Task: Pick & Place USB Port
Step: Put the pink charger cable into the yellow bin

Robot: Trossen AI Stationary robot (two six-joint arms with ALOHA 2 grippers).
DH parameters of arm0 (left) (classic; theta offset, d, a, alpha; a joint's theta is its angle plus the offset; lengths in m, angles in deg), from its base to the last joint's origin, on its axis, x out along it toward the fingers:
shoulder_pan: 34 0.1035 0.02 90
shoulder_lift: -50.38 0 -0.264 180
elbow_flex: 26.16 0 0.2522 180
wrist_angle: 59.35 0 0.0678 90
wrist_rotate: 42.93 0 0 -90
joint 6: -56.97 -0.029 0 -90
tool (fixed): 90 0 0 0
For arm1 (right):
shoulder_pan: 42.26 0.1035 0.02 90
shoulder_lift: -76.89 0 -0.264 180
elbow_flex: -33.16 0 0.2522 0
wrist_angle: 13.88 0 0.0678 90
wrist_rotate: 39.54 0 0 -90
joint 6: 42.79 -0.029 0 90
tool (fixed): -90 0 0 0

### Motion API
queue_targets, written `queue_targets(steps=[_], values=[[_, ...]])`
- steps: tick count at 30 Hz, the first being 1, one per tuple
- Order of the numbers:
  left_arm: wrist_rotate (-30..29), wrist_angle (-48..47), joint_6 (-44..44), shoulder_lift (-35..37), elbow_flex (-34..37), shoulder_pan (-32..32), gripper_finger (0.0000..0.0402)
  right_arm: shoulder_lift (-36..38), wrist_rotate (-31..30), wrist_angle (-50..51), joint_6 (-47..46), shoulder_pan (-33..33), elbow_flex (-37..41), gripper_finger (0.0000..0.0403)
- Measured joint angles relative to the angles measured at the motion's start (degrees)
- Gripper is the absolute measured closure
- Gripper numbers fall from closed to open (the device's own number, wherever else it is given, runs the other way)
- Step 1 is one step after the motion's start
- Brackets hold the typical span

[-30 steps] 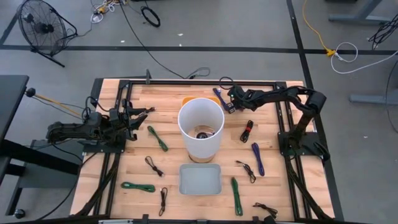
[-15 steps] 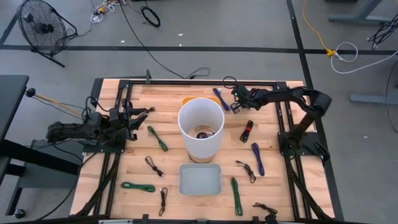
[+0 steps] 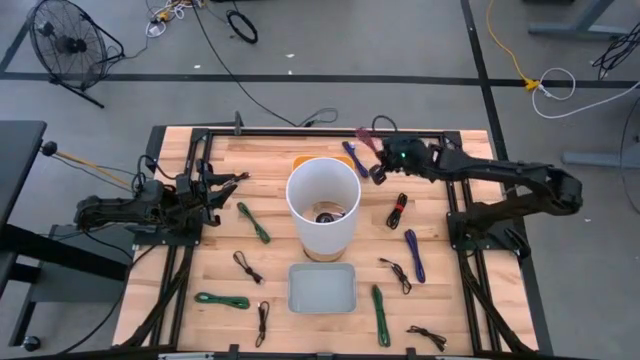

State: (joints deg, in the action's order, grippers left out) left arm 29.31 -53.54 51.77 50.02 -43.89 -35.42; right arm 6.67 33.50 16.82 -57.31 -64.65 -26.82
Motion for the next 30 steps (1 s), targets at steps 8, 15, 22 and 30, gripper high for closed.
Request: queue_targets(steps=[8,15,22,30], values=[[0.02,0.02,-0.02,0.00,0.00,0.00,0.0257,-2.38,1.58,-12.07,4.97,7.67,-0.09,0.0398],[0.02,0.02,-0.04,0.00,0.00,-0.02,0.0257,-8.90,4.17,-20.66,8.26,8.53,-0.09,0.0398],[-0.01,0.02,-0.04,-0.02,0.00,0.01,0.0257,-17.35,5.56,-21.71,10.18,8.32,-5.35,0.0398],[0.02,0.02,-0.04,-0.01,0.00,-0.01,0.0257,-26.84,7.52,-19.73,12.57,8.18,-12.34,0.0398]])
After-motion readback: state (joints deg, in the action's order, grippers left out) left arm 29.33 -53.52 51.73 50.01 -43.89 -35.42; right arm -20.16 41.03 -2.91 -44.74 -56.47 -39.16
